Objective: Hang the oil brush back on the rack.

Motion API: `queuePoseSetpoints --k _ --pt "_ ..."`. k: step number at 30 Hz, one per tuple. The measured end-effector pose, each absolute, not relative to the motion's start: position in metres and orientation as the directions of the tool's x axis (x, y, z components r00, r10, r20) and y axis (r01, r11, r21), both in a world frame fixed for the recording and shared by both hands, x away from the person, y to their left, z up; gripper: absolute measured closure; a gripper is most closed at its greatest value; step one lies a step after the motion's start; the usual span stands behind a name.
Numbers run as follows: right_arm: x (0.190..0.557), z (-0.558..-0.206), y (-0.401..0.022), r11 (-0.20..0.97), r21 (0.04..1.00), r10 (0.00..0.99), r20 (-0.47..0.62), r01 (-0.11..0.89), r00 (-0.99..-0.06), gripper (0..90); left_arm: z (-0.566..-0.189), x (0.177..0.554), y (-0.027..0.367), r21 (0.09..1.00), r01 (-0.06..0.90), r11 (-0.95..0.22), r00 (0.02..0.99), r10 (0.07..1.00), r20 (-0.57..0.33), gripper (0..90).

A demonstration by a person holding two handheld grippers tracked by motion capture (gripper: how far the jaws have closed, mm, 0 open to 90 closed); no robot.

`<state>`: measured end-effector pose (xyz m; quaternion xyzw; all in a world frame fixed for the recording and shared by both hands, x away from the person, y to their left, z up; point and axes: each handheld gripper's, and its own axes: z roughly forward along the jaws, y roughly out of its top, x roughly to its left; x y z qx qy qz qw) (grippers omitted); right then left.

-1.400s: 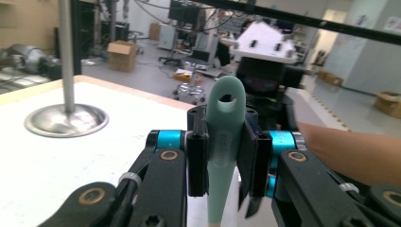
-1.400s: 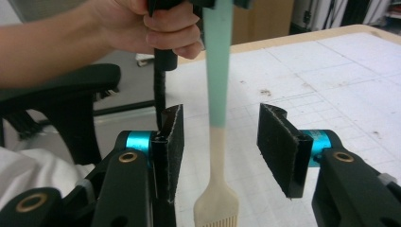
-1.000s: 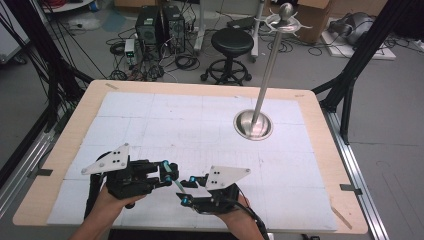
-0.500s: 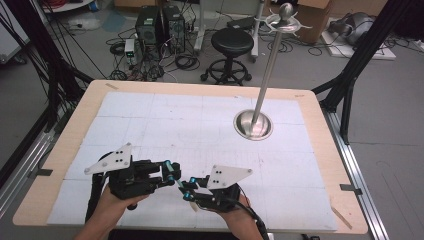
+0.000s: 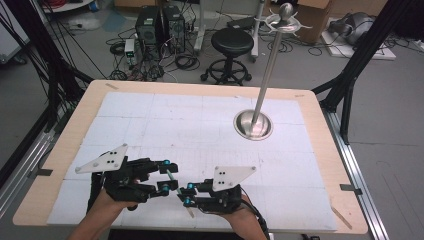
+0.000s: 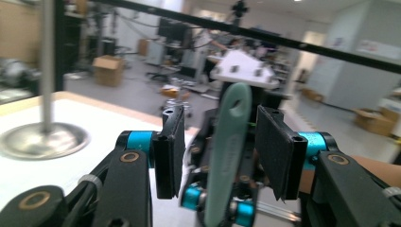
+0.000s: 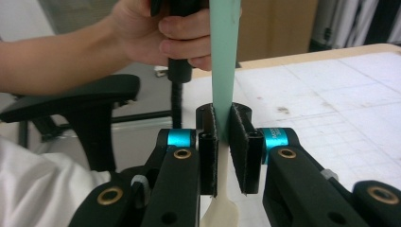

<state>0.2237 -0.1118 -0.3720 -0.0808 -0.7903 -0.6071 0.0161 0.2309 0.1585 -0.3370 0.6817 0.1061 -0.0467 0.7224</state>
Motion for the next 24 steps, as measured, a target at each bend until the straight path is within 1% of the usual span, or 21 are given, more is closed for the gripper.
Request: queuePoseSetpoints --k 3,7,12,14,16,17,18,19,20,24 --pt "0.2255 -0.3724 -0.1119 0.224 0.963 0.067 0.14 0.151 -0.988 81.8 -0.3374 0.2305 0.1581 0.974 0.215 0.077 0.976 0.025 -0.217 56.8" --pt "0.226 -0.3724 -0.1106 0.221 0.966 0.015 0.138 0.138 -0.99 81.8 -0.337 0.2318 0.1592 0.971 0.221 0.09 0.975 -0.004 -0.222 62.7" --pt "0.226 -0.3735 -0.1093 0.22 0.965 -0.013 0.153 0.147 -0.988 81.7 -0.3372 0.2309 0.1595 0.975 0.202 0.095 0.979 -0.022 -0.201 75.2" --pt "0.2264 -0.3738 -0.1089 0.221 0.964 -0.016 0.153 0.146 -0.988 81.7 -0.3372 0.2308 0.1596 0.976 0.195 0.093 0.981 -0.016 -0.194 76.6" --pt "0.2264 -0.3742 -0.1086 0.226 0.963 -0.014 0.157 0.149 -0.988 80.7 -0.337 0.231 0.16 0.979 0.186 0.082 0.982 0.01 -0.188 77.8" --pt "0.226 -0.3743 -0.1089 0.226 0.962 0.002 0.157 0.153 -0.988 76.8 -0.3368 0.2313 0.1601 0.978 0.191 0.079 0.981 0.025 -0.193 78.5" --pt "0.2257 -0.3744 -0.1095 0.217 0.963 0.026 0.159 0.161 -0.987 68.3 -0.3367 0.2314 0.1601 0.978 0.192 0.08 0.98 0.045 -0.196 78.9" --pt "0.2258 -0.3744 -0.1105 0.208 0.963 0.05 0.168 0.174 -0.985 62.7 -0.3363 0.2313 0.1602 0.979 0.188 0.076 0.979 0.071 -0.193 79.2" --pt "0.2257 -0.3742 -0.1118 0.202 0.962 0.076 0.171 0.183 -0.982 60.4 -0.336 0.2314 0.1603 0.981 0.183 0.068 0.977 0.094 -0.189 79.3" --pt "0.2225 -0.3728 -0.115 0.2 0.964 0.15 0.147 0.176 -0.978 58.8 -0.3356 0.2317 0.1598 0.981 0.184 0.056 0.964 0.185 -0.192 80.0"
